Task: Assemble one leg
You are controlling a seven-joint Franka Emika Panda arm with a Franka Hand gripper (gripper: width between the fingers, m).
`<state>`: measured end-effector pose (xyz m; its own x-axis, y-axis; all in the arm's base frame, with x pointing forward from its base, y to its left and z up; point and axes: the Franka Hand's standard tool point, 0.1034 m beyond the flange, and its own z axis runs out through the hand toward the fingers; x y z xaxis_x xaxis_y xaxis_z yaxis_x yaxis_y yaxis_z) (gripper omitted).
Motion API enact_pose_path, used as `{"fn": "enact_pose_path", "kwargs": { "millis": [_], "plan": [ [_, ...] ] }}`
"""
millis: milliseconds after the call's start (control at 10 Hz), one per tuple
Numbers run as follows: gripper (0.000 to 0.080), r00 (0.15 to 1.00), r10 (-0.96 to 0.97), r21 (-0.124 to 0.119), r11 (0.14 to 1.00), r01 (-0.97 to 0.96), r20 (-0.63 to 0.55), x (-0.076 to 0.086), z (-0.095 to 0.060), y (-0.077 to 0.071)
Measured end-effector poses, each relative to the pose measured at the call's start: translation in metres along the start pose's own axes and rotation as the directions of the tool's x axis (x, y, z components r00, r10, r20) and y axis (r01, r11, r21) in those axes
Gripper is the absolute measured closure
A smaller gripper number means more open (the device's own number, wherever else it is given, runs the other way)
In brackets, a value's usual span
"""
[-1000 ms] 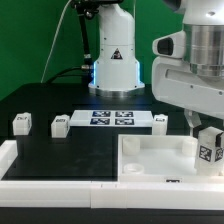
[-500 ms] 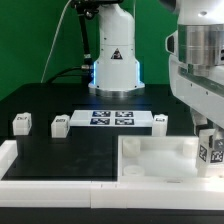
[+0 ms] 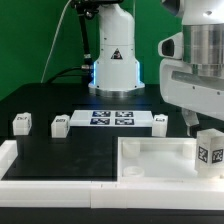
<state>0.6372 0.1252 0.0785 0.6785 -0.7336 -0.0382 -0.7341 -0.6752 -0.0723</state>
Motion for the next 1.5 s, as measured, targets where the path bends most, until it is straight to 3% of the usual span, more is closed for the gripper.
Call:
{"fn": "enact_pose_path", "kwargs": {
  "millis": [300, 600, 1100, 1200, 1300, 1500],
  "plan": [
    [0.0151, 0.939, -0.345, 0.001, 0.939, 0.345, -0.001, -0.003, 0.0, -0.002],
    [0.0151, 0.754, -0.657, -0.006, 0.754, 0.657, 0.001, -0.006, 0.002, -0.003],
    [0.0151, 0.209, -0.977, -0.055, 0.207, 0.977, 0.029, 0.003, 0.001, 0.003],
    [0.0151, 0.119, -0.992, -0.06, 0.116, 0.991, 0.038, 0.005, 0.001, 0.005],
    [0.0151, 0.112, -0.993, -0.061, 0.11, 0.992, 0.039, 0.006, 0.001, 0.005],
    [0.0409, 0.12, -0.992, -0.062, 0.118, 0.991, 0.039, 0.006, 0.001, 0.005]
  ]
}}
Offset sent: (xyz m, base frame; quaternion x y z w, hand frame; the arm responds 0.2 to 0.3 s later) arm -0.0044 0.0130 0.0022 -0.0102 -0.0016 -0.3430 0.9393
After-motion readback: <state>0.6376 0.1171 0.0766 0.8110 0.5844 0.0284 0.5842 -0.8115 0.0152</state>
